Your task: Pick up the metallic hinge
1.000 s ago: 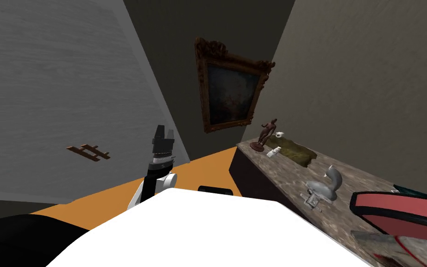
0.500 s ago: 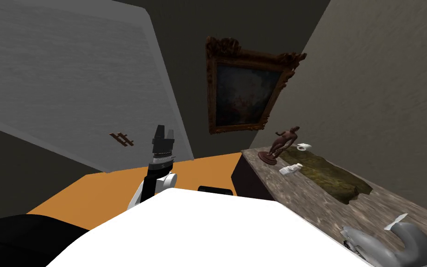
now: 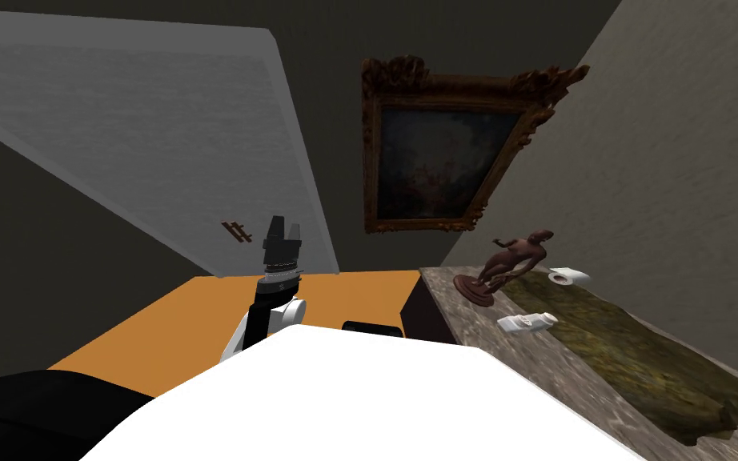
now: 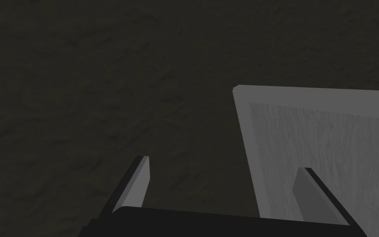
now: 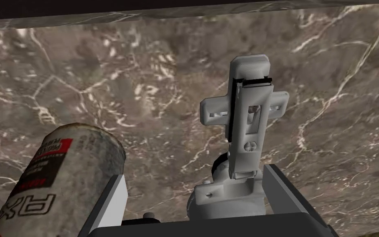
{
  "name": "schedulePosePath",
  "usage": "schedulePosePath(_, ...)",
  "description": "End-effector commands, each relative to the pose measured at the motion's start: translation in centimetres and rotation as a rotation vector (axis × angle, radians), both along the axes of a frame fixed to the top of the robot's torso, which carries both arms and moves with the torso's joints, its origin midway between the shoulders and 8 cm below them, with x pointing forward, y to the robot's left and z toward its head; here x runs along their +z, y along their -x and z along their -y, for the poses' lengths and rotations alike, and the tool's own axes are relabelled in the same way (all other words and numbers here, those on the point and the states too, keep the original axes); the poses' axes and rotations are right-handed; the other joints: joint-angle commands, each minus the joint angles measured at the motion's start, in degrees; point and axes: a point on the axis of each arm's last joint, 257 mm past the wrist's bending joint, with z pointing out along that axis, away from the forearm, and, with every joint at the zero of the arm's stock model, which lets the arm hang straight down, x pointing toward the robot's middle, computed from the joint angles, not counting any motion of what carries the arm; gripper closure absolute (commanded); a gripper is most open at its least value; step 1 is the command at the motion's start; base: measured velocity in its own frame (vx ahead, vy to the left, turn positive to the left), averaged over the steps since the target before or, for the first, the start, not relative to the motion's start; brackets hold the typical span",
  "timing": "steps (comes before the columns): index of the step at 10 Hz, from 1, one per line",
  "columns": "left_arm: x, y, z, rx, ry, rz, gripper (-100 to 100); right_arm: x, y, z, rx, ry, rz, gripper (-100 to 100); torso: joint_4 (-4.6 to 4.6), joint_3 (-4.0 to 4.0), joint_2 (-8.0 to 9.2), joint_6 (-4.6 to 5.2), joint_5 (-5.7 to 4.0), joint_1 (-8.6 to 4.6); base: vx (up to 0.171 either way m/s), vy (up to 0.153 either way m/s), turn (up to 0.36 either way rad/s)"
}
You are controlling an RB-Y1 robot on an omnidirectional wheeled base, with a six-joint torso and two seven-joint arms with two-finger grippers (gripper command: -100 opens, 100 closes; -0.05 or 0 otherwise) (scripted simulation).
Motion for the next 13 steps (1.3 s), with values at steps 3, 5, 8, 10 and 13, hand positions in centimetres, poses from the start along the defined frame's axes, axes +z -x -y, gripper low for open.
schedulePosePath(3,0.0,0.0,0.0,0.000,0.000,0.000,0,-0.5,0.1,-0.8,0.004,-0.023,-0.011,0,-0.01,-0.01,0.00,0.05,0.07,0.27,0.062,-0.060,0.074)
schedulePosePath(5,0.0,0.0,0.0,0.000,0.000,0.000,0,-1.3,0.1,-0.4,-0.010,-0.022,-0.006,-100,0.07,0.17,0.30,0.04,0.14,0.54,-0.030,0.008,0.079)
schedulePosePath(8,0.0,0.0,0.0,0.000,0.000,0.000,0,-2.6,0.0,0.2,-0.034,-0.021,0.002,-100,0.12,0.29,0.49,0.07,0.17,0.62,-0.052,0.017,0.068)
schedulePosePath(10,0.0,0.0,0.0,0.000,0.000,0.000,0,-2.6,-0.1,0.3,-0.035,-0.021,0.003,-100,0.13,0.30,0.50,0.07,0.17,0.63,-0.035,0.014,0.044)
schedulePosePath(13,0.0,0.0,0.0,0.000,0.000,0.000,0,-2.7,-0.4,0.2,-0.035,-0.025,0.010,100,0.07,0.27,0.48,0.20,0.12,0.49,0.003,0.000,-0.001)
